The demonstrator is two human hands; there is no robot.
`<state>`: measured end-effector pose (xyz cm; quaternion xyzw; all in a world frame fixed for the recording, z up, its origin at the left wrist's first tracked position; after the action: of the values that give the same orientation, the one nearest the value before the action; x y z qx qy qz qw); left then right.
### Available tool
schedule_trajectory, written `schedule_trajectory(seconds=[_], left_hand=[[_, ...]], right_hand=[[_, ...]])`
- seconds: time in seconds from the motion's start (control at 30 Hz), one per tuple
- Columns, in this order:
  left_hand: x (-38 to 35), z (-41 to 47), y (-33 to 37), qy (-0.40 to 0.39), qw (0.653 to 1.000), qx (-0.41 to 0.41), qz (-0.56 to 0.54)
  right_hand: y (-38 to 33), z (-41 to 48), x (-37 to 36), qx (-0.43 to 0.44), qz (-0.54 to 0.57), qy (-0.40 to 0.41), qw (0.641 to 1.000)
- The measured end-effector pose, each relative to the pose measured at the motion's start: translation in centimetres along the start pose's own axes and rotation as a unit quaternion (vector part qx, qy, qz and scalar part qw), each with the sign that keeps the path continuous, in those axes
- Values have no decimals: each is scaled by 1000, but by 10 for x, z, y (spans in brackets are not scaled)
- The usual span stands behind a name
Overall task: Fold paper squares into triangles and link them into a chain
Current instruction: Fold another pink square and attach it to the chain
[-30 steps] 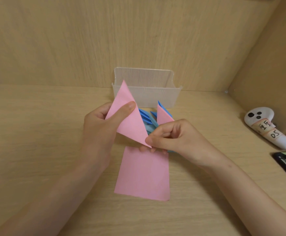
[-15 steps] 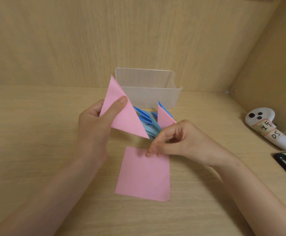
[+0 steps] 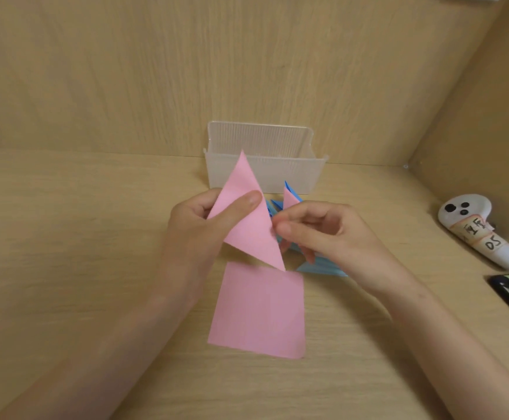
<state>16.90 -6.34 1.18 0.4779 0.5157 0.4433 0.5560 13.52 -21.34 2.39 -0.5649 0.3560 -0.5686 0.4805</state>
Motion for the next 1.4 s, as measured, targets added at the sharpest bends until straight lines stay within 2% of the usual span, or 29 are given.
schedule_trajectory(seconds=[0.13,0.4,0.7,1.03,1.4], left_hand=[[-12,-6,-7,-28,999,12,-8],[-22,-10,-11,-68,996,49,-9],[-19,-9,-10,-65,996,55,3],[-16,-8,-18,-43,995,85,-38],[-7,-1,-13,-22,997,52,-53]], right_hand=[[4,1,1,5,53,44,998],[5,1,3,11,59,74,995],[-3,-1,-1,36,66,50,996],[-5,-1,-3,28,87,41,995],[-8,-2,-5,25,66,32,997]])
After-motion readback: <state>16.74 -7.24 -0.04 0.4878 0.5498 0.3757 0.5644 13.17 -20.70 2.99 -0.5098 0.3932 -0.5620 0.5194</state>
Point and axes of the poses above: each hand's wrist, its own z-axis towards the middle knuckle, its own x-axis out of the back of the hand, y = z × x, the point moved 10 cm from there along z, towards the middle knuckle, and after that the axes turned 3 degrees about -z, right-handed, at the moved point
